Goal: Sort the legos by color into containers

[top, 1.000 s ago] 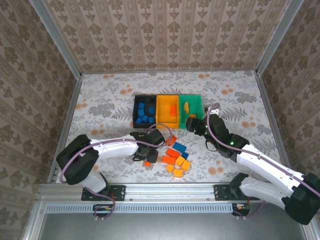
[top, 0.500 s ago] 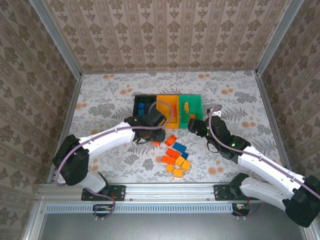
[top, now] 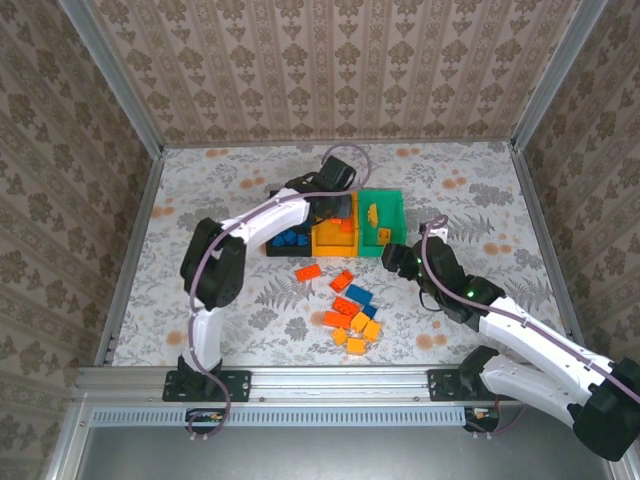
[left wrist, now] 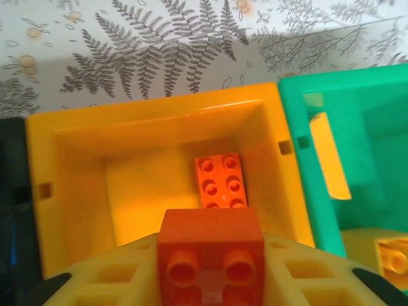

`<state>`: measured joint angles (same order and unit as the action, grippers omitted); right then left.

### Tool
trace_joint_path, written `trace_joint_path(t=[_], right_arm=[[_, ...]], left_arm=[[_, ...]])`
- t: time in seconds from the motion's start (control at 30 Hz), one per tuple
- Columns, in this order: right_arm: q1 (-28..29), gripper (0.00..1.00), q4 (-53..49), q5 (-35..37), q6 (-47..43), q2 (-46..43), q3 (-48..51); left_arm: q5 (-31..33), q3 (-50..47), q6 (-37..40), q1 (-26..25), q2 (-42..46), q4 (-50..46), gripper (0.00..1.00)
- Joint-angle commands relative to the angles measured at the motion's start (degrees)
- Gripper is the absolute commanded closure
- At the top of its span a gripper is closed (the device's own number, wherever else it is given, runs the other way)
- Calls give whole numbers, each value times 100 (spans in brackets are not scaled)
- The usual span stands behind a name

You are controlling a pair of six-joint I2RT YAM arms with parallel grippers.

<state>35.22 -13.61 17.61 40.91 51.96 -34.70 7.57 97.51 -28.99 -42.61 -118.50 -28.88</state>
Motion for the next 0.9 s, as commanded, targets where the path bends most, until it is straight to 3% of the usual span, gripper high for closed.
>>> trace_joint_path(t=[0.0,0.2,0.37,0.4,0.67,0.87], right_arm=[[-33,21,-223,-129,-64,-131,85],[-29,20,-330,-577,-174,56,110],[56,21,-168,-1227,-384,603,140],[125,21,-157,-1313,-427,798,110],[857,22,-104,-1008,-592,2486,-409],[907,25,-231,-558,-354,3338,-748]], left_arm=[[55,379,64,-40,-137,-327,55],[-173,214,-25,-153,293,-108,28],[-387,-604,-8,-450,1424,463,9],[-396,-831,-10,-507,1677,569,1],[41,-2930,-176,-1040,3717,916,0],[491,-4468,-663,-1211,4956,757,0]])
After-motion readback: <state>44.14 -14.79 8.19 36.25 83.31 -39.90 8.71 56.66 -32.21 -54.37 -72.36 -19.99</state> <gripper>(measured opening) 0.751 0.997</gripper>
